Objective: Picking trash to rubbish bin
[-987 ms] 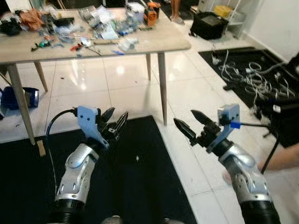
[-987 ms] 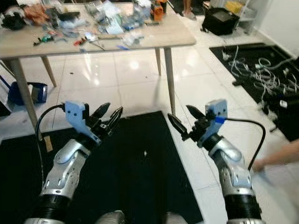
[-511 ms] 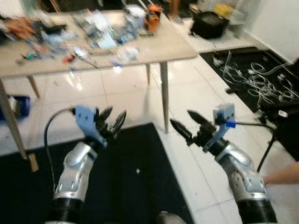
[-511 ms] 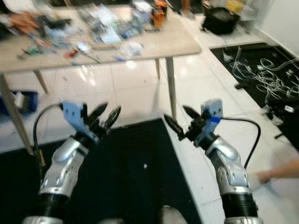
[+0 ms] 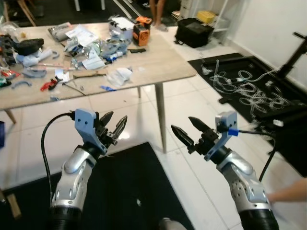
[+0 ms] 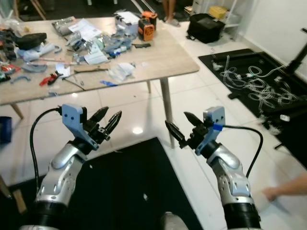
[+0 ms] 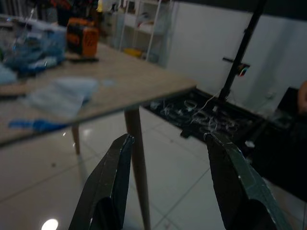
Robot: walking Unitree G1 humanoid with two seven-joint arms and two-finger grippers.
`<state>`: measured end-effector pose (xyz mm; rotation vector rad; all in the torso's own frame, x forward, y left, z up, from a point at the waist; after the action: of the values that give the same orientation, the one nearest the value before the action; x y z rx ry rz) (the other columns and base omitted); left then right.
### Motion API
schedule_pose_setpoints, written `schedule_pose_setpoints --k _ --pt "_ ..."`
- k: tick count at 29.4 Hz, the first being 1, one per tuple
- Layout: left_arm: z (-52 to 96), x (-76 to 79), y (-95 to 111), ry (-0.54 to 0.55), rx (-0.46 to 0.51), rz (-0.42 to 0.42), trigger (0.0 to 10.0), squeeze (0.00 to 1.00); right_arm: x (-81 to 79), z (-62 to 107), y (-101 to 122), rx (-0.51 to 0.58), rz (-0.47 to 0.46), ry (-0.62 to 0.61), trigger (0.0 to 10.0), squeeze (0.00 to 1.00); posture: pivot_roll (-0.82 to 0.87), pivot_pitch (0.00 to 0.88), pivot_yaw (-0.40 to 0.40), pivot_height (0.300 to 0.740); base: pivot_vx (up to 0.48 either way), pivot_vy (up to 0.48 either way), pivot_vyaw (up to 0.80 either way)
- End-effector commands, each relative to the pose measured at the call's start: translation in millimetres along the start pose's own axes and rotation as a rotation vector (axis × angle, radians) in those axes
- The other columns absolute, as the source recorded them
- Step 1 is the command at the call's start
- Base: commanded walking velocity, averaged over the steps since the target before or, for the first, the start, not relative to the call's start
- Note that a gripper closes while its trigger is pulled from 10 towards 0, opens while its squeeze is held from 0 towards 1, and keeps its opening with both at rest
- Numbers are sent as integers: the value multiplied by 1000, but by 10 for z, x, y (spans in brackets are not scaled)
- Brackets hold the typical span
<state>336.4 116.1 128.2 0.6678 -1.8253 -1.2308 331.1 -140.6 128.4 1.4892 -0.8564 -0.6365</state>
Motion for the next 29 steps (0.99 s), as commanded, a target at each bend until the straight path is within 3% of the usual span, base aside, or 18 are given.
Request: schedule_pose_setpoints --k 1,20,29 --pt "35 -48 -22 17 -4 5 10000 0 -22 0 -18 -2 -6 0 10000 0 -56 0 -34 740 480 0 0" --pt "37 -80 -20 37 -13 -18 10000 0 86 58 -115 -53 25 -37 10000 0 -56 0 -34 740 480 0 0" --pt "41 -69 18 23 -10 -32 10000 0 283 104 -137 -92 43 -71 10000 0 -57 0 -36 740 480 0 0"
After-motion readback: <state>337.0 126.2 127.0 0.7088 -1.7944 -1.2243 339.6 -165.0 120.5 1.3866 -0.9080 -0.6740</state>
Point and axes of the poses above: a point about 5 cm out from each wrist's last joint towards the gripper, its own z axis pointing back from the gripper into the wrist, its own y axis along the axis of the wrist's last joint, x = y × z, the point moved 6 cm from there along -z, pointing out of the wrist towards the gripper, and after that the axes turned 14 degrees about z, right-handed, at the moved point
